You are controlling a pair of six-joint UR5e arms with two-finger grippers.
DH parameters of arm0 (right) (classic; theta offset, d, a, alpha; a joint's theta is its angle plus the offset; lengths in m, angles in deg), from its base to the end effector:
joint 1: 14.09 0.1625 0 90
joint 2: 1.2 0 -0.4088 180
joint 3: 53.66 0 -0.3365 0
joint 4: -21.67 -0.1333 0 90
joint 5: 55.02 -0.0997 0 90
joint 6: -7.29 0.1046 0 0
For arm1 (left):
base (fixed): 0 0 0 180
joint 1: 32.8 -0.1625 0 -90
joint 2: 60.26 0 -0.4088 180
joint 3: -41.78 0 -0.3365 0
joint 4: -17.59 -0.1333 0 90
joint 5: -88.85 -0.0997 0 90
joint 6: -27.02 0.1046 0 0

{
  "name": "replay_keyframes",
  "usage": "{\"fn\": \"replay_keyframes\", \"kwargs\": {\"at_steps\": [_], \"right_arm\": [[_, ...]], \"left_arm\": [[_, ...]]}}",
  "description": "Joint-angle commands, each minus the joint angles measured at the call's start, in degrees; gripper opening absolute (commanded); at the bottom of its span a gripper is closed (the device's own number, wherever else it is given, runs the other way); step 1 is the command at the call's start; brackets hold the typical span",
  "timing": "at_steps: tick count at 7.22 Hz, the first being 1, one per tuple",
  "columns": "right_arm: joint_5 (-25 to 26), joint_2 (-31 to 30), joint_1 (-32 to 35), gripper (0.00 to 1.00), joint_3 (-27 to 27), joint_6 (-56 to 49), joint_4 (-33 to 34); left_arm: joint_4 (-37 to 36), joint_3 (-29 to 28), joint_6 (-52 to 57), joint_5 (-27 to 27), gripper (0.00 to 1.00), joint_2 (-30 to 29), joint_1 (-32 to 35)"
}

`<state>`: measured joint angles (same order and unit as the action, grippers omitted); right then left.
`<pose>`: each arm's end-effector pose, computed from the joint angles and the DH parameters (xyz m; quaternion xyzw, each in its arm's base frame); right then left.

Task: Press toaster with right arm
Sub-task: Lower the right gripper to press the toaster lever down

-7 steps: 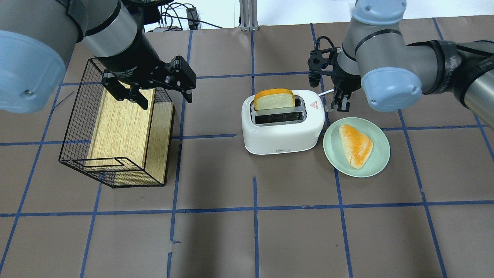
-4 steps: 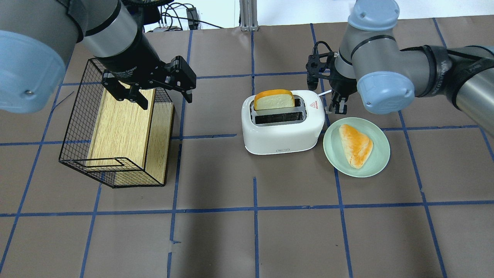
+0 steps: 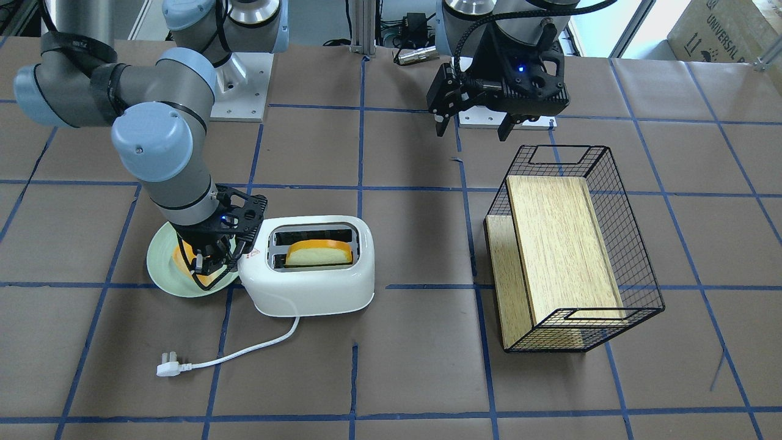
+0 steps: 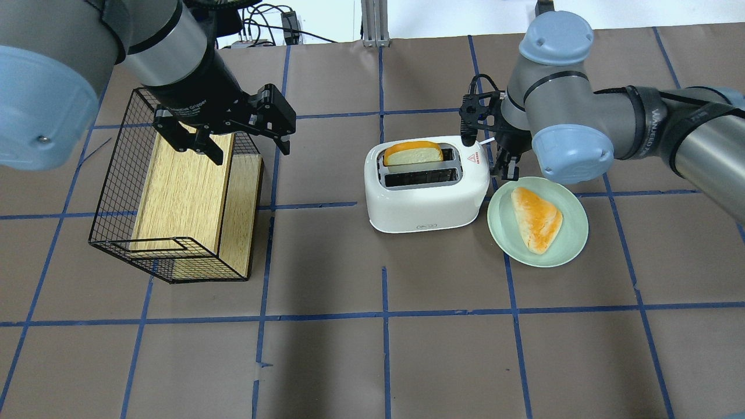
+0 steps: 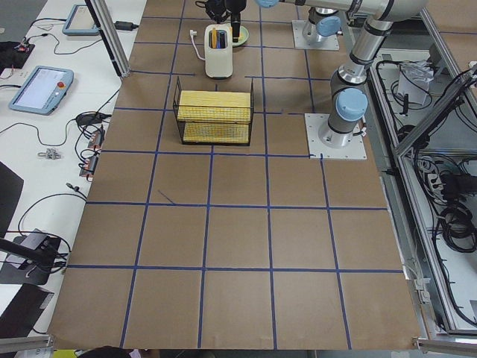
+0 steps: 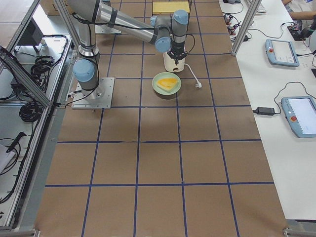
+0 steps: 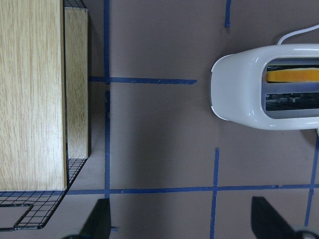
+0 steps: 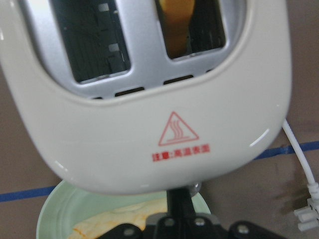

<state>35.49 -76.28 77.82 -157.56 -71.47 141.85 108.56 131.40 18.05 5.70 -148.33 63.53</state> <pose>0.1490 -0.4975 0.2931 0.6472 -0.7622 0.0065 0.0109 -0.1917 -0.4059 0.4831 0.0223 -0.9979 0.0036 0.0608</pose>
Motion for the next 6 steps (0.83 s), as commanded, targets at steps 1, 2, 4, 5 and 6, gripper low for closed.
{"fn": "replay_keyframes", "kwargs": {"at_steps": [1, 2, 4, 5, 6], "right_arm": [[0.0, 1.2, 0.0, 0.07, -0.5, -0.1, 1.8], [0.0, 1.3, 0.0, 0.07, -0.7, -0.1, 1.8], [0.0, 1.4, 0.0, 0.07, -0.8, -0.1, 1.8], [0.0, 1.4, 0.0, 0.07, -1.3, -0.1, 1.9], [0.1, 1.6, -0.1, 0.07, -1.4, -0.1, 3.4]], "left_arm": [[0.0, 0.0, 0.0, 0.0, 1.00, 0.0, 0.0], [0.0, 0.0, 0.0, 0.0, 1.00, 0.0, 0.0], [0.0, 0.0, 0.0, 0.0, 1.00, 0.0, 0.0], [0.0, 0.0, 0.0, 0.0, 1.00, 0.0, 0.0], [0.0, 0.0, 0.0, 0.0, 1.00, 0.0, 0.0]]}}
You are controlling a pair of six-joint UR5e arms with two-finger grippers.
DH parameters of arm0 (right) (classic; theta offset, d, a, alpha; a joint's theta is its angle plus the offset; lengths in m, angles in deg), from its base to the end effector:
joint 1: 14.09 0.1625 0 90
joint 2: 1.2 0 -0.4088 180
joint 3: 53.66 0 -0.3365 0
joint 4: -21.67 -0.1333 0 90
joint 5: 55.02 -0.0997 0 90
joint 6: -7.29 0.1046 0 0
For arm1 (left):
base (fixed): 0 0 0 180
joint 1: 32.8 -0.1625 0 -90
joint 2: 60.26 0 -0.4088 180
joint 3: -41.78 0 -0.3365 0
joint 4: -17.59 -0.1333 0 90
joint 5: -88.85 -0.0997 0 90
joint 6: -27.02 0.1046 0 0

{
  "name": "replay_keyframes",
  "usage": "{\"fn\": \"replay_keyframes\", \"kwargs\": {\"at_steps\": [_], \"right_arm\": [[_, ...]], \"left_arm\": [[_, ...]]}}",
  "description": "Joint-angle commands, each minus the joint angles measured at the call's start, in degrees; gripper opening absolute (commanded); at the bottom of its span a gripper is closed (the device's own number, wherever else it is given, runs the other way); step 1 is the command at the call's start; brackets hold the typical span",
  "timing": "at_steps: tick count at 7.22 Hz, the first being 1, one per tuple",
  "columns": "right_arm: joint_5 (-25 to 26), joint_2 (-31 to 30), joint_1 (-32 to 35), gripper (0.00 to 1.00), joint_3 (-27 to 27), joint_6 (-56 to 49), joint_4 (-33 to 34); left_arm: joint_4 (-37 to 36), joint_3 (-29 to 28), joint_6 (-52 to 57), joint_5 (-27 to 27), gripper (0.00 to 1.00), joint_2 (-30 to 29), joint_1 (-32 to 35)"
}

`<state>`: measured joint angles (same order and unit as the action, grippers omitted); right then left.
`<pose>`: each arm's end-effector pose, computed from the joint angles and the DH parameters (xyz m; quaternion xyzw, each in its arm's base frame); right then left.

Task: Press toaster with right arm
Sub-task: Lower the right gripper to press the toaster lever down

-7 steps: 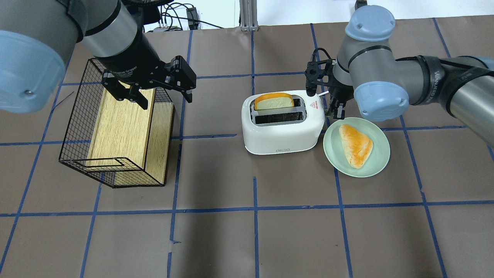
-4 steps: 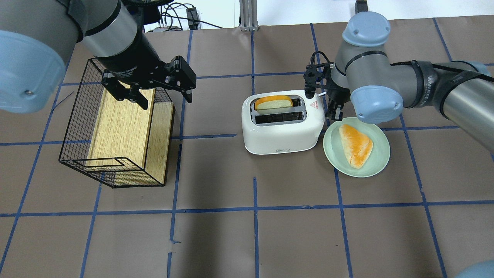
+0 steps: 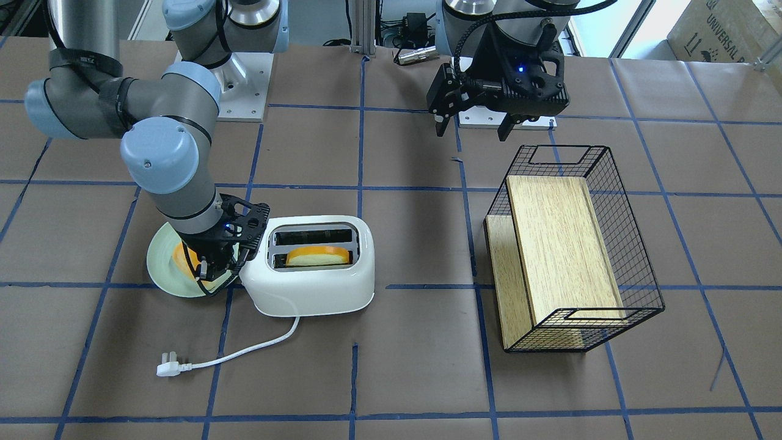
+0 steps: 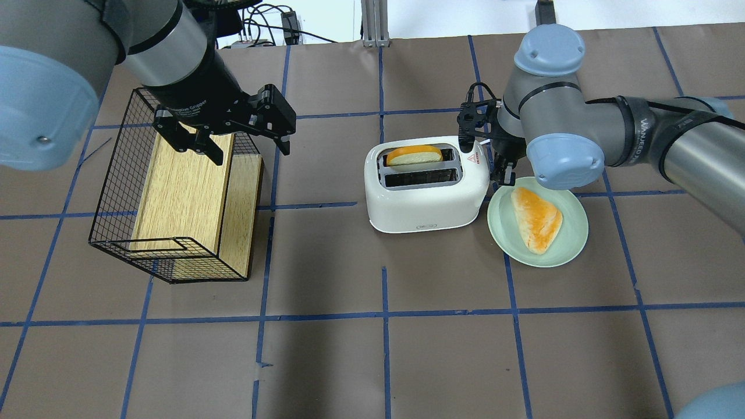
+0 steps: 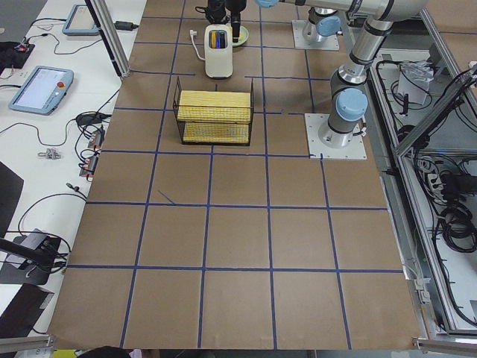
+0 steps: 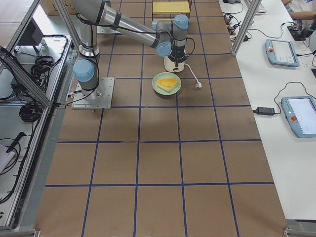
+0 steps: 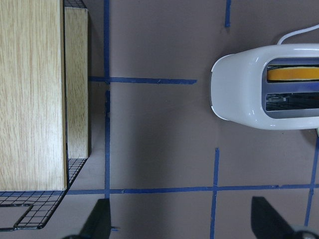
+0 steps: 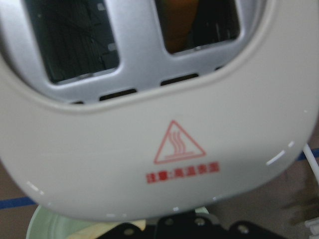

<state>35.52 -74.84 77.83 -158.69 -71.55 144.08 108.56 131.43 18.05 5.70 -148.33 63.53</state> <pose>0.1491 -0.4992 0.2767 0.6478 -0.7618 0.0040 0.0092 -0.1917 -0.4059 0.4829 0.0223 -0.9979 0.0034 0.0607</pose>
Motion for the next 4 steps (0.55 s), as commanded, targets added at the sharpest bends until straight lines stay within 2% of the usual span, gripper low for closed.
{"fn": "replay_keyframes", "kwargs": {"at_steps": [1, 3, 4], "right_arm": [[0.1, 0.1, 0.0, 0.07, -0.3, 0.0, 1.3], [0.3, -0.1, -0.1, 0.07, 0.4, 0.2, 1.1], [0.6, -1.2, -0.2, 0.08, 2.5, 0.2, -0.8]], "left_arm": [[0.0, 0.0, 0.0, 0.0, 1.00, 0.0, 0.0], [0.0, 0.0, 0.0, 0.0, 1.00, 0.0, 0.0], [0.0, 0.0, 0.0, 0.0, 1.00, 0.0, 0.0]]}}
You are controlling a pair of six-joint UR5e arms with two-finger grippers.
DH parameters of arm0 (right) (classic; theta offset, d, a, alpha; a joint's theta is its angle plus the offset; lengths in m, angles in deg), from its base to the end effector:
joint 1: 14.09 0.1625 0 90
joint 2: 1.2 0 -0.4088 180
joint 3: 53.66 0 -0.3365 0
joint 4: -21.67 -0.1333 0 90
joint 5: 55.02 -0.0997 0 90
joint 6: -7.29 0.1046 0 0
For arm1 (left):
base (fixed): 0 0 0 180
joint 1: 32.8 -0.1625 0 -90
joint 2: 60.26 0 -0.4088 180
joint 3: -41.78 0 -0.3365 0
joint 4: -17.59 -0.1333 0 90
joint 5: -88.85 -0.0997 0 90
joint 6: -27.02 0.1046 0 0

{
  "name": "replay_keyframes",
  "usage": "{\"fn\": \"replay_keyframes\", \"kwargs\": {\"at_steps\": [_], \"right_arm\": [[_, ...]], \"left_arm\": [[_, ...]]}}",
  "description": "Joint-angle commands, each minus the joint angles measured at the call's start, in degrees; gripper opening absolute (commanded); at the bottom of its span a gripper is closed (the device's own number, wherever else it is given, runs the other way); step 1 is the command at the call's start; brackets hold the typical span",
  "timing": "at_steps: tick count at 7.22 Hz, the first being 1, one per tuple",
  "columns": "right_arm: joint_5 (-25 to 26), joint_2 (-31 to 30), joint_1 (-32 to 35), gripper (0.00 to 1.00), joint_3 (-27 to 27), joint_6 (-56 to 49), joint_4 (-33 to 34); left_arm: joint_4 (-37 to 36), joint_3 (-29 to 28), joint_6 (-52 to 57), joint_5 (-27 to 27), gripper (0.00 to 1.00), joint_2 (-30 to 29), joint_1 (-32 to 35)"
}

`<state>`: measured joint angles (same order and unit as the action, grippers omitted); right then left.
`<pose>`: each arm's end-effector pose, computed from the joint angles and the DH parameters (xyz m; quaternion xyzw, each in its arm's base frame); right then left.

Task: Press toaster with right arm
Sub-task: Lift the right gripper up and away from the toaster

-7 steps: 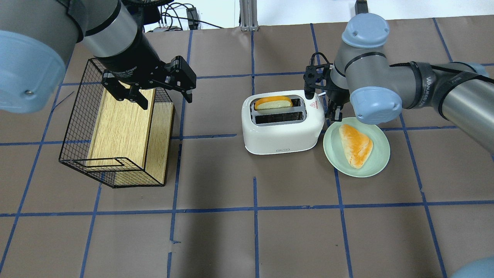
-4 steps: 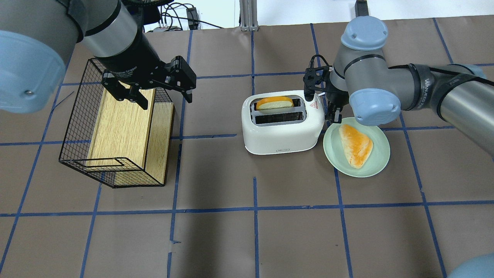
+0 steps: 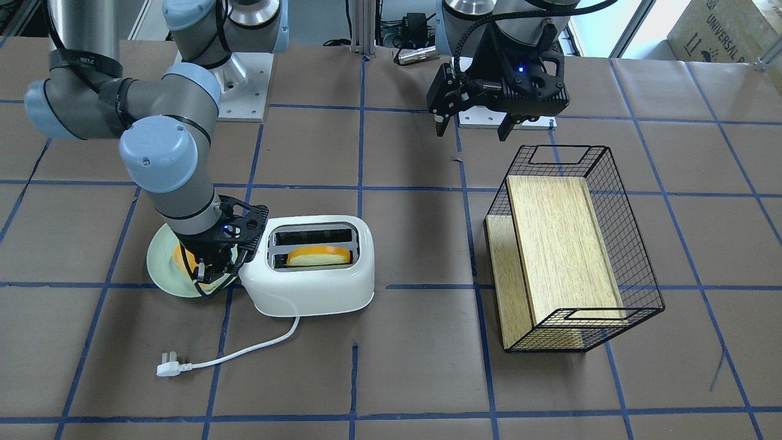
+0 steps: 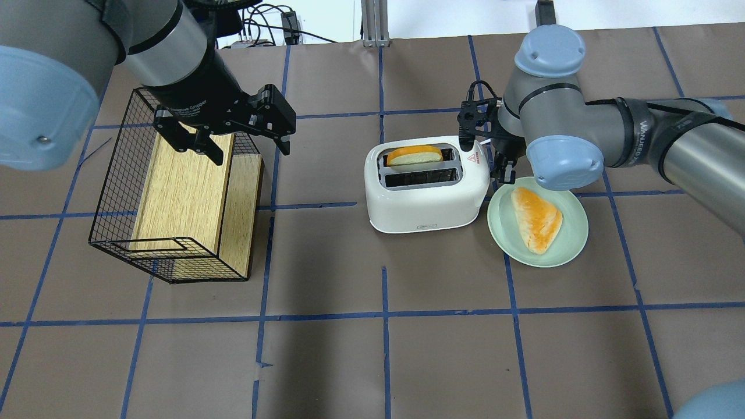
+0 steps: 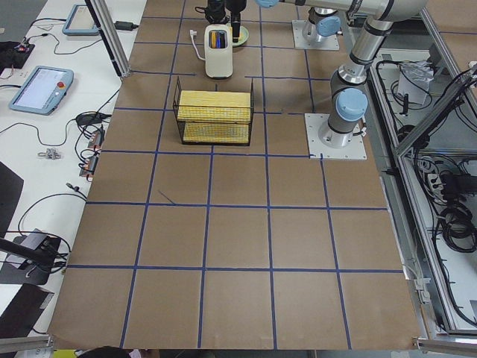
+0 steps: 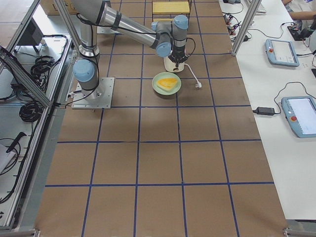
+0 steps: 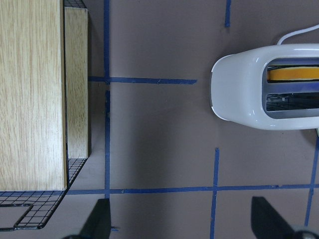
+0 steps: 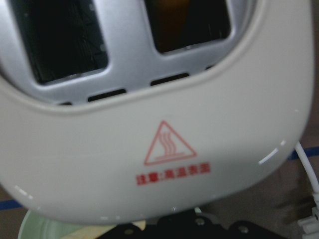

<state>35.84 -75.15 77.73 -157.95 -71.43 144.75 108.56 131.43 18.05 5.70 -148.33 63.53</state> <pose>0.1478 -0.5036 0.2857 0.6461 -0.7629 0.0141 0.0207 -0.1917 -0.4059 0.4829 0.0223 -0.9979 0.0034 0.0607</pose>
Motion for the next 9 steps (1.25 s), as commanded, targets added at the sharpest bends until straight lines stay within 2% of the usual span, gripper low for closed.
{"fn": "replay_keyframes", "kwargs": {"at_steps": [1, 5, 7, 8, 9], "right_arm": [[0.4, -1.6, -0.1, 0.08, 4.5, 0.4, -6.0], [-0.3, -6.7, 0.0, 0.09, 12.8, 10.1, -22.5], [-0.1, -9.6, 0.0, 0.12, 15.2, 27.6, -28.8], [-0.2, -10.5, 0.1, 0.14, 15.8, 41.4, -29.6], [-0.6, -12.3, 0.1, 0.18, 16.2, 50.7, -29.6]], "left_arm": [[0.0, 0.0, 0.0, 0.0, 1.00, 0.0, 0.0], [0.0, 0.0, 0.0, 0.0, 1.00, 0.0, 0.0], [0.0, 0.0, 0.0, 0.0, 1.00, 0.0, 0.0], [0.0, 0.0, 0.0, 0.0, 1.00, 0.0, 0.0], [0.0, 0.0, 0.0, 0.0, 1.00, 0.0, 0.0]]}}
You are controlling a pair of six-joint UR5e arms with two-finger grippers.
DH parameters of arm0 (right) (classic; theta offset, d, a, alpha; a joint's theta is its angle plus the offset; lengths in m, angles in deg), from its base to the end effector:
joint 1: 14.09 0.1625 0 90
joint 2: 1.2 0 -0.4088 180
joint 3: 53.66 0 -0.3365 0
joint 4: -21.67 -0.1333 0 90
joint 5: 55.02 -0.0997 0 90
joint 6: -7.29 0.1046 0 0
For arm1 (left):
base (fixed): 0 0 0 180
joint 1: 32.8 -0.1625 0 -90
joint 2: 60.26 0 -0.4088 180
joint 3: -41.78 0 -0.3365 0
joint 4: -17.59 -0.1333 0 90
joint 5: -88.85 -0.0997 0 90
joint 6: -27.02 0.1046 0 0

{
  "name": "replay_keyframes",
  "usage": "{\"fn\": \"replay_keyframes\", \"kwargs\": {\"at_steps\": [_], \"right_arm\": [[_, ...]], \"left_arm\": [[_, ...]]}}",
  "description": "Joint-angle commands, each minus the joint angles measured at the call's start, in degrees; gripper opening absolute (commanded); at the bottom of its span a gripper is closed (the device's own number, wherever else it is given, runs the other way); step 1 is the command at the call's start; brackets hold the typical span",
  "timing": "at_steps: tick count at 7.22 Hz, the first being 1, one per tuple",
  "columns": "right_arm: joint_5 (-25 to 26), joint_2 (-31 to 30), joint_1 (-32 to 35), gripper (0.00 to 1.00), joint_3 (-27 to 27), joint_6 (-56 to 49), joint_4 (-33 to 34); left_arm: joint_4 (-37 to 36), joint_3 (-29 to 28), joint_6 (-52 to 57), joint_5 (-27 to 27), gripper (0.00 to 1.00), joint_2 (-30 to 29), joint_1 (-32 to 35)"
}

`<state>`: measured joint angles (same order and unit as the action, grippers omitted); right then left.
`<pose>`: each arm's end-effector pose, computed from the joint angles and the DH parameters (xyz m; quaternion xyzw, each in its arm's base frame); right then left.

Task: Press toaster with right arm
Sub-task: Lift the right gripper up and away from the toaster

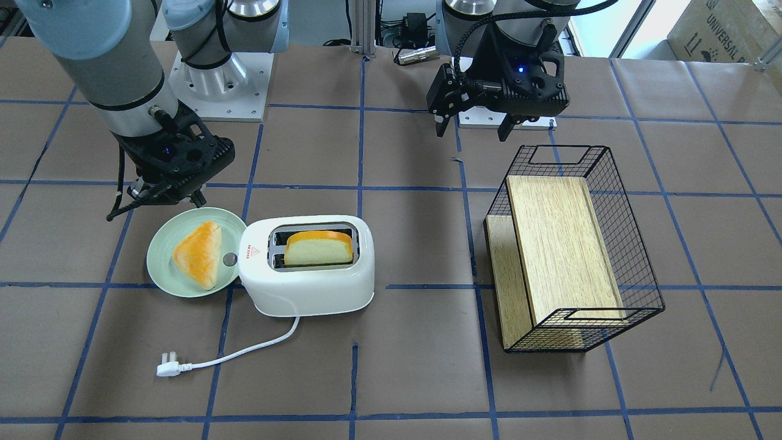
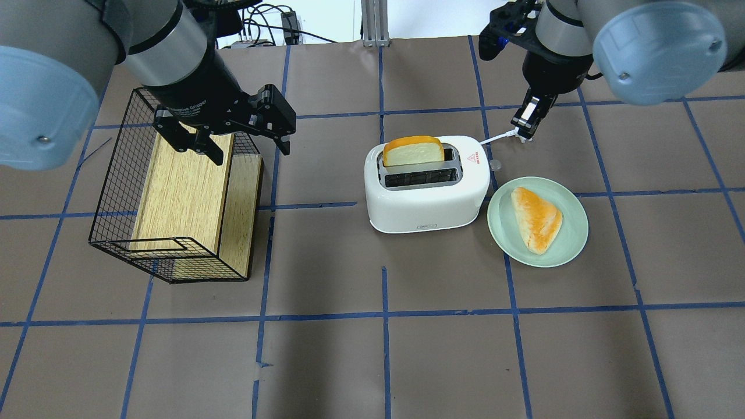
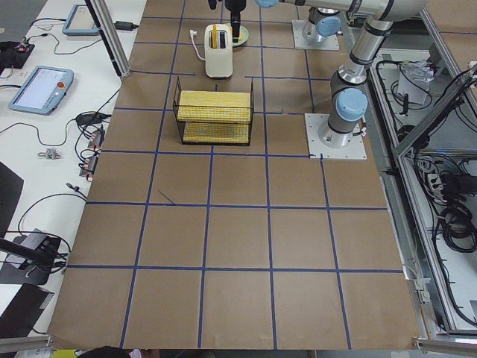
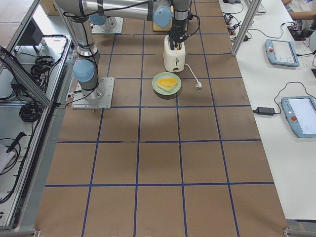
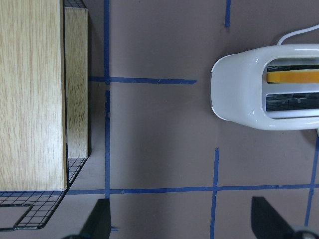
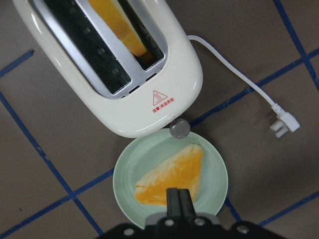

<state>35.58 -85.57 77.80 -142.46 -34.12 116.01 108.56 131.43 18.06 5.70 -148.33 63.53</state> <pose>0.1478 -0.4705 0.4386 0.3689 -0.9294 -0.0025 0.0047 -0.1917 -0.4059 0.4829 0.0222 -0.9979 0.0034 0.0607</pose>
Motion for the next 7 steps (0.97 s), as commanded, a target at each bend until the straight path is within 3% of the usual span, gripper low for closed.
{"fn": "replay_keyframes", "kwargs": {"at_steps": [1, 2, 3, 4, 5, 7], "right_arm": [[-0.1, -3.1, 0.0, 0.24, 0.3, 20.9, -1.6], [-0.4, -3.9, 0.0, 0.35, 0.8, 28.4, -5.3], [-0.3, -3.6, -0.6, 0.70, 1.0, 37.2, -4.7], [0.0, -3.6, -0.6, 0.94, 0.9, 38.4, -4.4], [0.2, -3.6, -0.5, 1.00, 0.4, 39.6, -2.9], [0.5, -3.7, -0.5, 1.00, 0.1, 39.8, -2.8]], "left_arm": [[0.0, 0.0, 0.0, 0.0, 1.00, 0.0, 0.0], [0.0, 0.0, 0.0, 0.0, 1.00, 0.0, 0.0], [0.0, 0.0, 0.0, 0.0, 1.00, 0.0, 0.0], [0.0, 0.0, 0.0, 0.0, 1.00, 0.0, 0.0], [0.0, 0.0, 0.0, 0.0, 1.00, 0.0, 0.0], [0.0, 0.0, 0.0, 0.0, 1.00, 0.0, 0.0]]}}
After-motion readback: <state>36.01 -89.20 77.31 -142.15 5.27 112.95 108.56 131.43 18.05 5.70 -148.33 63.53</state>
